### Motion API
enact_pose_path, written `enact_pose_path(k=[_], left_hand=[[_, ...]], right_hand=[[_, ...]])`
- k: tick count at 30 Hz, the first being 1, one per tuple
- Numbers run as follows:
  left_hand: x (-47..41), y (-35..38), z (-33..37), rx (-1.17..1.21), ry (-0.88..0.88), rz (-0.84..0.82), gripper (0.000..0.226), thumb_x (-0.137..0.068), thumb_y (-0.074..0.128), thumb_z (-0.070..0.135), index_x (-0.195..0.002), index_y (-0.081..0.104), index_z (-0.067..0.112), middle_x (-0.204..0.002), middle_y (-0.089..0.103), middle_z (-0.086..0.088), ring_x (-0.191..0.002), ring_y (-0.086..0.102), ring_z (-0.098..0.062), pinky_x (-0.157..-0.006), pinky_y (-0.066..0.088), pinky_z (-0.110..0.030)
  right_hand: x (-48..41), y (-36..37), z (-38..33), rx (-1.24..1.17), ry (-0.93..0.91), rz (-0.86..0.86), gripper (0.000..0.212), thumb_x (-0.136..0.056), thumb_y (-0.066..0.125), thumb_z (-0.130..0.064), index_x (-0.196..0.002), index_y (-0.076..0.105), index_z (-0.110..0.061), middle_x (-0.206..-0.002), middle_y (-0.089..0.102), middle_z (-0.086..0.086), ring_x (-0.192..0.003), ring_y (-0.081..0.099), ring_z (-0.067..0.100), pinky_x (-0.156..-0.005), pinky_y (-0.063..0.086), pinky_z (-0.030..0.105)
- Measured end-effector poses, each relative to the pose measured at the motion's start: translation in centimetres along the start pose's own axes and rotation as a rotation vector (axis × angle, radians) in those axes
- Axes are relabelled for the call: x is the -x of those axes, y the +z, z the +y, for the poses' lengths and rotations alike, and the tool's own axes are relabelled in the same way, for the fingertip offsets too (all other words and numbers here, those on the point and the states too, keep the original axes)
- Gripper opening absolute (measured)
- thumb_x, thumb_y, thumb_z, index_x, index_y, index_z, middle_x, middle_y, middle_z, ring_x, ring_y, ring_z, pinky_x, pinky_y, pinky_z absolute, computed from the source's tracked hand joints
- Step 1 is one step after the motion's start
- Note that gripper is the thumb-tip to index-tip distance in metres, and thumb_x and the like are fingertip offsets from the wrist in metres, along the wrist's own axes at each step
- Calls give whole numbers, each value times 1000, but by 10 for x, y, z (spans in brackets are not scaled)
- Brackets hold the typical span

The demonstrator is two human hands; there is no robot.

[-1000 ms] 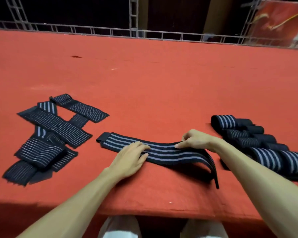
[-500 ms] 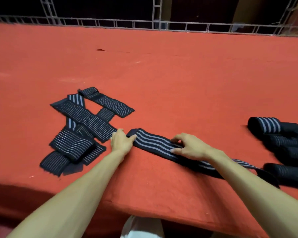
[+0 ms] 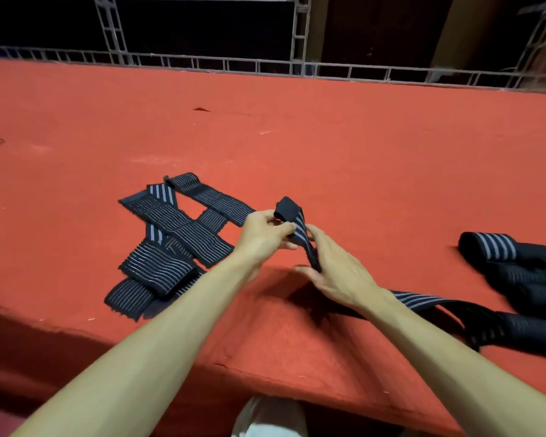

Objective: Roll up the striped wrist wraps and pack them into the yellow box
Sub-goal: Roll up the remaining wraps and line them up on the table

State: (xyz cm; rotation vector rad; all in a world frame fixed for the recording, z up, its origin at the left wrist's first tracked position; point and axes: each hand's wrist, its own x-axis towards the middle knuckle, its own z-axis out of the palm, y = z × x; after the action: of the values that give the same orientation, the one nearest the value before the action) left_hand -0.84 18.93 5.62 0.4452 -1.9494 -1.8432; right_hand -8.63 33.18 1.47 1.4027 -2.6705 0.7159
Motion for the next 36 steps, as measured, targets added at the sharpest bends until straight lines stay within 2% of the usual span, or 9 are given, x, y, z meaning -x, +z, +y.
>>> enact_pose_path(k=[5,8,11,16,21,25,28,34,36], left_hand=[[10,14,38,-51,160,-48,23,-98,52,35,-113,63,23,-97,68,8,-84,63,-5,-71,48,-19],[15,26,44,-41,161,-44,30,-92,63,30,-120,55,23,-109,59,5,-102,57,-10,-89,46,-25],[24,39,39,-8,46,-234,62,-71,73,42,-125,53,22,-119,59,4,-111,56,-11,-100,41,-30],[43,48,46,-13,-14,-674,34,-93,62,25,-126,61,13,-119,68,-5,-105,63,-20,-98,47,-39],[55,59,66,-103,158,-588,20,-90,65,11,-109,68,6,-93,70,-3,-79,60,-13,-69,45,-31],[53,56,77,-19,109,-543,29,-93,61,17,-122,62,12,-112,69,-13,-99,66,-26,-86,52,-40],[47,53,66,39,28,-550,32,-95,58,16,-127,58,11,-119,66,-20,-107,64,-36,-96,49,-48],[27,50,-7,38,-125,-490,31,-97,56,18,-127,56,10,-116,67,-21,-101,67,-34,-88,55,-44],[15,51,-34,-5,-139,-413,29,-98,55,16,-126,56,6,-111,69,-21,-89,69,-27,-73,57,-33]], right_hand=[[3,-45,-8,-239,45,304,29,-99,49,-22,-128,50,-19,-92,70,14,-87,63,37,-73,47,44],[10,-88,-13,-425,73,451,20,-95,55,-12,-115,59,-14,-97,69,2,-89,64,20,-82,50,38],[15,-126,-16,-699,146,513,20,-95,55,-5,-113,60,-12,-102,67,3,-93,65,18,-85,53,36],[19,-174,-23,-1075,268,552,21,-97,51,-2,-117,58,-5,-98,67,8,-83,66,18,-77,57,32],[9,-194,-23,-1363,377,569,15,-98,47,2,-104,59,-4,-89,65,10,-77,65,20,-73,57,34],[-10,-193,-16,-1480,498,539,18,-93,41,6,-91,56,-2,-79,61,12,-66,61,23,-66,55,34],[-26,-179,-5,-1412,576,498,17,-88,37,5,-87,50,-5,-74,54,11,-60,55,23,-63,50,33],[-53,-107,34,-1206,607,322,33,-84,35,13,-96,56,-9,-86,62,12,-69,60,21,-57,51,29],[-60,-82,46,-1163,640,255,33,-83,35,14,-91,55,-12,-79,61,8,-60,57,15,-49,45,23]])
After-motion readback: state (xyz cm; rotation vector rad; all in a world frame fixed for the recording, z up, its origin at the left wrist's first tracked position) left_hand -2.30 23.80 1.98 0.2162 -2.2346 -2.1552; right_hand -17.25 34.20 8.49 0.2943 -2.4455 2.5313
